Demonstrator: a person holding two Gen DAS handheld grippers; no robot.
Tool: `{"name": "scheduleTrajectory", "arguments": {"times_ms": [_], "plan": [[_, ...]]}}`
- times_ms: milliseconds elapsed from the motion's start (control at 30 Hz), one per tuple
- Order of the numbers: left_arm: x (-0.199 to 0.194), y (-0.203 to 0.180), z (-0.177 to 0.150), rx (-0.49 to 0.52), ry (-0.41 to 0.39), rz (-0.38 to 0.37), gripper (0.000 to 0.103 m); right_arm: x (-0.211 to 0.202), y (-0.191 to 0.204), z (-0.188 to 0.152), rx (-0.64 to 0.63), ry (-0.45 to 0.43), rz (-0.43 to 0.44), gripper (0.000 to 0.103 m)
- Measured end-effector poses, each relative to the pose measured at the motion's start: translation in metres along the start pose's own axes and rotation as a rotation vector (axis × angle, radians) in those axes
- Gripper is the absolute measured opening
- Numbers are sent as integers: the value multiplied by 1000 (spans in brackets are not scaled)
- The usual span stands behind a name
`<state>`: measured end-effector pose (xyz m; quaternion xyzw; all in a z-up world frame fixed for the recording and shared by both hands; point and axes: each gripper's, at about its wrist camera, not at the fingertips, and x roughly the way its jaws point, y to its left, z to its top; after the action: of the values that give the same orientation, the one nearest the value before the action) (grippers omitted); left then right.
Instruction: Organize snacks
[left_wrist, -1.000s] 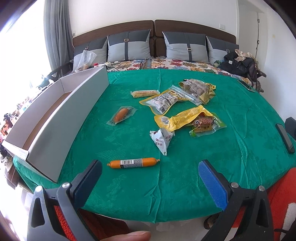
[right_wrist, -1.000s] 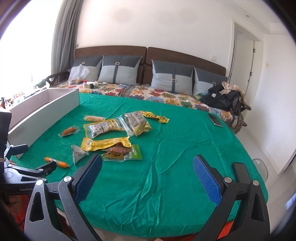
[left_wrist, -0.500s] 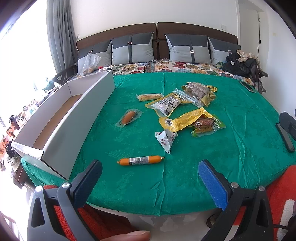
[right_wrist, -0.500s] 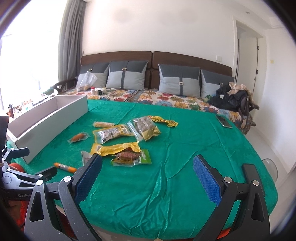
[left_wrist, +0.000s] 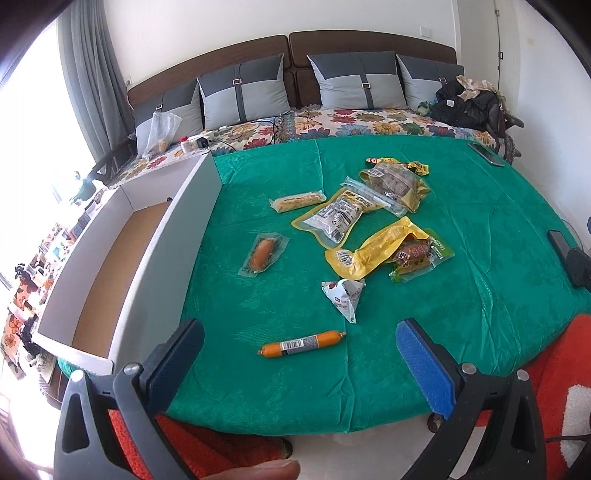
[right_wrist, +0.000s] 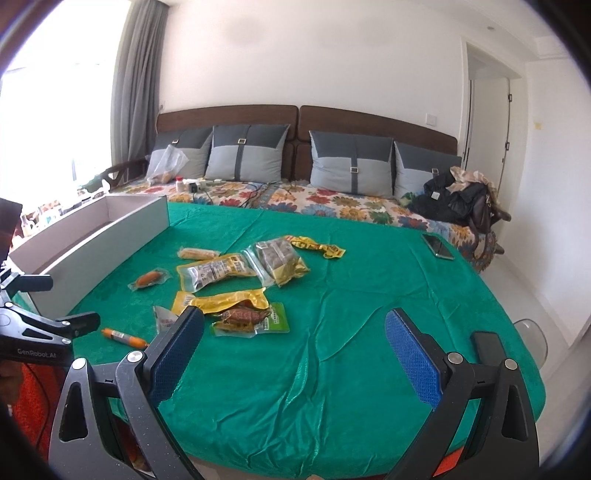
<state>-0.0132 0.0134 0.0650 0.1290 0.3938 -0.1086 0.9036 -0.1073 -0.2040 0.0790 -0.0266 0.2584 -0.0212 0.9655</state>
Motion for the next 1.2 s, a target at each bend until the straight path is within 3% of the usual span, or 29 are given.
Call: {"name": "scheduleTrajectory", "arguments": {"times_ms": [133, 267, 400, 500, 567, 633, 700, 933, 1200], "plan": [[-5, 10, 17, 52, -4, 58, 103, 11, -7, 26, -196, 99, 6, 100], [7, 21, 5, -115, -7, -1, 103, 12, -6, 33, -303, 135, -24, 100], [37, 29, -31, -250, -18, 20, 103, 20, 1, 23, -206, -14, -76, 100], [58, 27, -49, -219, 27, 18, 103, 34, 5, 2, -52, -65, -135, 100], [68, 24, -55, -182, 21, 58, 103, 45, 4, -17, 36, -22, -121, 100], [79, 25, -61, -171, 44, 69, 103, 56, 8, -33, 22, 40, -87, 100], [89, 27, -65, -178, 84, 52, 103, 62, 10, -40, -19, 80, -108, 100], [89, 34, -62, -199, 52, 46, 103, 49, -12, -44, 8, 41, -190, 100], [90, 43, -62, -263, 75, -29, 103, 73, -5, -54, 20, 97, -128, 100]]}}
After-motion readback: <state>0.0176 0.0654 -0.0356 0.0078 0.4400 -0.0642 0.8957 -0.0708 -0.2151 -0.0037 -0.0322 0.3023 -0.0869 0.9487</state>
